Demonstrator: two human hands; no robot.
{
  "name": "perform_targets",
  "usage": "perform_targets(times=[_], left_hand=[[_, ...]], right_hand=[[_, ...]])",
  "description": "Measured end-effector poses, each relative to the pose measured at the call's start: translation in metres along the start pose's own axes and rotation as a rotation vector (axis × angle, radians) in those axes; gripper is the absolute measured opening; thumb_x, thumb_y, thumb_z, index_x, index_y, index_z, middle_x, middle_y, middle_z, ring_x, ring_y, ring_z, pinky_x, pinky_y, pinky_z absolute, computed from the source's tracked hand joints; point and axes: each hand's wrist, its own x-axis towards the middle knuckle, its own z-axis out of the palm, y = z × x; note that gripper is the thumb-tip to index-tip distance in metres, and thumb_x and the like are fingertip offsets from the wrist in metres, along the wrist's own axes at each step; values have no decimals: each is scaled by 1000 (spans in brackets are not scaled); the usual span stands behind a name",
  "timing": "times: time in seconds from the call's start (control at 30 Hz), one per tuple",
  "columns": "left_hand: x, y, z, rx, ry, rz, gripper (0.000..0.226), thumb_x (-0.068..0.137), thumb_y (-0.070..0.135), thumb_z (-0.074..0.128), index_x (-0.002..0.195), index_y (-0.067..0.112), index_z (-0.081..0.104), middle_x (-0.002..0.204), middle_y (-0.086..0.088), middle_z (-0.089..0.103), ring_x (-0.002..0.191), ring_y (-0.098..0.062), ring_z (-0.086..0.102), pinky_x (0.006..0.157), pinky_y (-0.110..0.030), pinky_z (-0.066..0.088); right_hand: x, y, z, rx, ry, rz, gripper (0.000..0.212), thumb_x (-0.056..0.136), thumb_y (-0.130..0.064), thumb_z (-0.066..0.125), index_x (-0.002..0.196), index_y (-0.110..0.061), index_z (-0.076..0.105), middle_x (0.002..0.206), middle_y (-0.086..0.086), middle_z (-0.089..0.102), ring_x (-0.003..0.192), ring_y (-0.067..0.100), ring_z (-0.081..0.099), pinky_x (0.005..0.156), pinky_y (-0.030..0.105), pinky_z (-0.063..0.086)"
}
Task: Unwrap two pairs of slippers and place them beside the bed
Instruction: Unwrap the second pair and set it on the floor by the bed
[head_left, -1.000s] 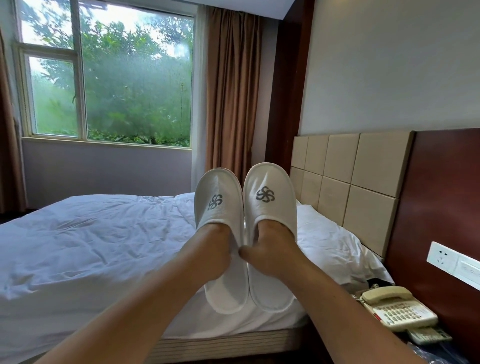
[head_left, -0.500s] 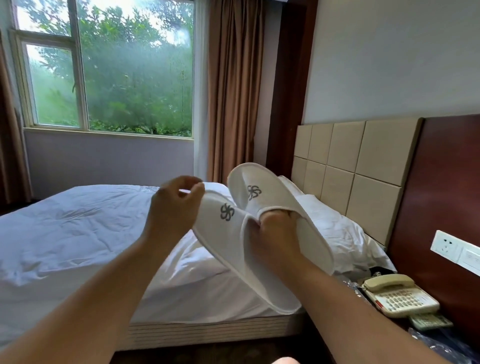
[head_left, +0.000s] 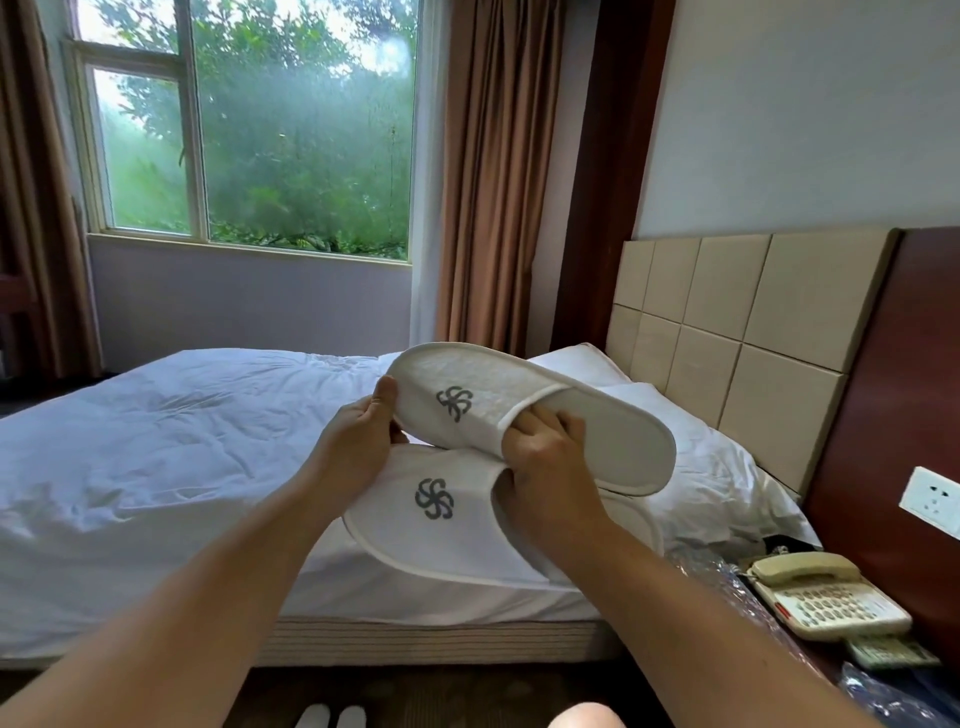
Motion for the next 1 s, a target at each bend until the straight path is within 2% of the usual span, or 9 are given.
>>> perform_targets(times=[0.13,0.3,0.4,0.47,0.53,0.63,0.77,0.9,1.0], left_hand=[[2,-4,-2,-8,-18,-35,69,99,64,27,63,16,60,48,8,61,45,-6,56,56,-28,43],[5,-9,-10,-71,-61,-96,70,95,69,29,69,16,66,56,8,62,52,-10,58,54,-23,46],[7,-9,-14,-109,-80,-104,70,94,71,31,55,23,64,54,9,61,45,-6,56,51,-26,45],[6,-12,-17,-91,-77,-106,73,94,71,29,46,26,62,49,11,59,41,-4,54,48,-23,44],[2,-16,-19,-77,-78,-104,73,96,68,29,45,29,64,48,10,59,41,-3,54,44,-20,44],[-2,-17,-26,-81,-61,-100,72,96,67,30,45,28,64,48,10,59,42,-4,54,52,-25,44],[-8,-15,-40,-80,51,-27,67,96,66,33,54,19,57,47,10,56,39,-3,49,54,-28,40],[-17,-12,-54,-57,133,1,68,97,65,31,61,15,59,51,8,60,52,-10,56,57,-29,41],[-18,-4,-65,-71,150,-16,71,96,67,30,69,12,65,71,-3,69,66,-21,59,62,-32,45]], right_hand=[[1,-5,-5,93,35,-10,29,59,0,67,85,-9,76,92,2,73,93,27,65,78,42,41],[6,-28,-11,282,165,-51,16,63,-6,72,73,-18,72,82,-11,69,84,10,61,74,28,28],[7,-26,-11,341,151,-16,20,61,-1,78,65,-18,67,73,-21,55,73,4,51,73,32,33],[9,-22,-10,430,102,47,20,64,1,77,59,-14,64,69,-23,50,67,4,48,68,41,44],[8,-25,-8,476,71,52,18,69,-7,77,57,-11,65,67,-16,56,65,8,52,67,48,47],[8,-31,-3,478,39,7,13,72,-15,76,61,-11,69,70,-11,61,69,13,59,69,48,48],[20,-28,-5,453,8,-40,10,67,-4,78,62,-10,72,73,-12,59,74,19,63,71,51,49],[29,-37,-8,343,40,-75,2,67,-15,75,66,-17,76,77,-14,66,85,20,64,80,46,44],[33,-50,-13,287,77,-28,19,65,-21,55,63,-17,74,76,-14,67,87,15,59,86,29,29]])
